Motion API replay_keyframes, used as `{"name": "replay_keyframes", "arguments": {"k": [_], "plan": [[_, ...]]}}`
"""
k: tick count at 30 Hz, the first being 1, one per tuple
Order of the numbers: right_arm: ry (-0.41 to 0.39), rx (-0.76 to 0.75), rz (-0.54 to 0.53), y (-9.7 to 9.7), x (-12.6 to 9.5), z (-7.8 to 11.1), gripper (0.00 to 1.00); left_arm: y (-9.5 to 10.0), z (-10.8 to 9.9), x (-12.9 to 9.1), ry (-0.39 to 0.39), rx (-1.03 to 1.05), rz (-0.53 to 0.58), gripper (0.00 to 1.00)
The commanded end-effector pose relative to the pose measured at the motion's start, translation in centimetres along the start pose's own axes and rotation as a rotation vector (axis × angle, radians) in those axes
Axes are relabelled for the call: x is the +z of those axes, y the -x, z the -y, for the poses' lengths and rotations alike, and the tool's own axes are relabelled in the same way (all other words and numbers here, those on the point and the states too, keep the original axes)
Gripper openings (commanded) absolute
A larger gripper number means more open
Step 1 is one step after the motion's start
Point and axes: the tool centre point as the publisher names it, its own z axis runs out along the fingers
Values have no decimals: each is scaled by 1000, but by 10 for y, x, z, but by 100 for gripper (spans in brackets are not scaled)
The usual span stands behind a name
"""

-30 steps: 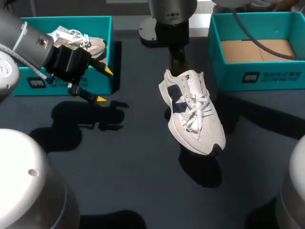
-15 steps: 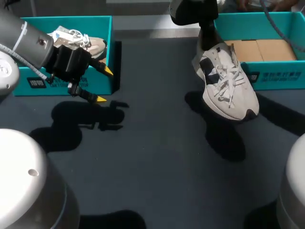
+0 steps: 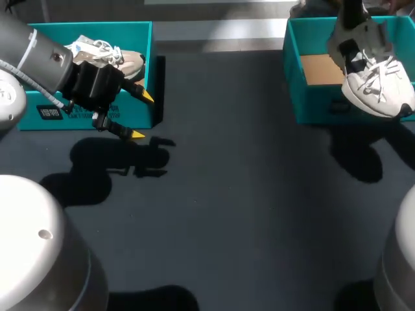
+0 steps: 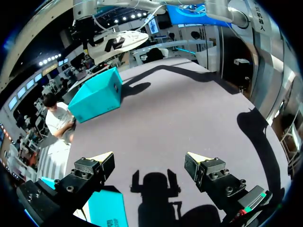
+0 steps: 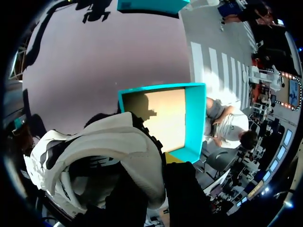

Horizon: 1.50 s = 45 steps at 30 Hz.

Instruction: Take the shoe out of the shoebox, open the shoe tongue, remove and reinsert the insole, then place the shoe into the shoebox

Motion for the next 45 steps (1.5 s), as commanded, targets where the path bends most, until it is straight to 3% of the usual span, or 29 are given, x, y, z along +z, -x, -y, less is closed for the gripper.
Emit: {"name": "replay_keyframes", "arguments": {"k": [1, 11, 13, 23, 28, 32, 37, 43, 45], "plan": [[26, -2, 4, -2, -2, 7, 0, -1, 0, 0, 3, 0, 0, 100], [26, -2, 4, -2, -2, 7, 0, -1, 0, 0, 3, 0, 0, 100], [16, -8, -7, 3, 11, 12, 0, -1, 0, 0, 3, 0, 0, 100], [-61, 52, -11, 62, 59, 91, 0, -1, 0, 0, 3, 0, 0, 100], [-76, 139, -20, 82, 78, 124, 0, -1, 0, 0, 3, 0, 0, 100], [-102, 207, -62, 87, 99, 141, 0, -1, 0, 0, 3, 0, 0, 100], [-146, 407, -117, 84, 113, 165, 0, -1, 0, 0, 3, 0, 0, 100], [-328, 756, -210, 60, 106, 182, 0, -1, 0, 0, 3, 0, 0, 100], [-343, 873, -217, 54, 104, 184, 0, -1, 0, 0, 3, 0, 0, 100]]}}
